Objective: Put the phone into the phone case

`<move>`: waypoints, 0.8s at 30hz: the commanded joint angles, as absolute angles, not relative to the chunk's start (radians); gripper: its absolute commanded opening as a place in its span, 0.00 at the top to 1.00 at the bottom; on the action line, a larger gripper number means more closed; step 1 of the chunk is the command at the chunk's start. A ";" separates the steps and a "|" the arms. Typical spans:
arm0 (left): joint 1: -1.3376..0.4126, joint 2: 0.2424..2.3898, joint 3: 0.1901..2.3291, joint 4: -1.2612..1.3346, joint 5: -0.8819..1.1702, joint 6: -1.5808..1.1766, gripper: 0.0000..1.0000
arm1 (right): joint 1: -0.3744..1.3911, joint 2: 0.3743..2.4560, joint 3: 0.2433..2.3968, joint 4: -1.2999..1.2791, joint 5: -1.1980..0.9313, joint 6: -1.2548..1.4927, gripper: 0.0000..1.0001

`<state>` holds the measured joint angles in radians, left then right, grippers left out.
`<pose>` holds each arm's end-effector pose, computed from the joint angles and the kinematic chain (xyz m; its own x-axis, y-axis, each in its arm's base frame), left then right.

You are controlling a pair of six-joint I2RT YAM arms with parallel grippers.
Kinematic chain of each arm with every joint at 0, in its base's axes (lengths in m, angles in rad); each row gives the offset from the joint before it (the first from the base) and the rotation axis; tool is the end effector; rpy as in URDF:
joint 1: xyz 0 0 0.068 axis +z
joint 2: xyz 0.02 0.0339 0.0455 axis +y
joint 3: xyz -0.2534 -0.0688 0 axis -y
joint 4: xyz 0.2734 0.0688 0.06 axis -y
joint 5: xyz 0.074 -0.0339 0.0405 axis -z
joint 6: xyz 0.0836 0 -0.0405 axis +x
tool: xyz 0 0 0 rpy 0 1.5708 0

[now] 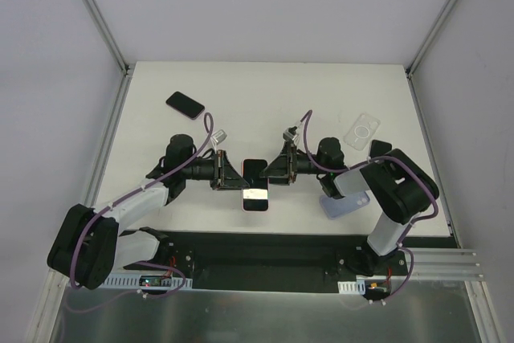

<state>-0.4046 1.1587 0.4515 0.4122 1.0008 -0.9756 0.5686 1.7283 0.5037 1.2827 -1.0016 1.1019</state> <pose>0.2290 -0.1746 0.1790 -0.9389 -0.0840 -0.3338 0.3130 0.1951 -0.9295 0.2383 0.2359 0.1339 -0.8689 0.0153 -0.4948 -0.4950 -0.0273 0.8685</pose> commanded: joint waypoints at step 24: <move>-0.416 1.233 0.511 0.342 1.019 -0.890 0.63 | 0.522 1.717 0.586 1.485 -0.994 1.123 0.99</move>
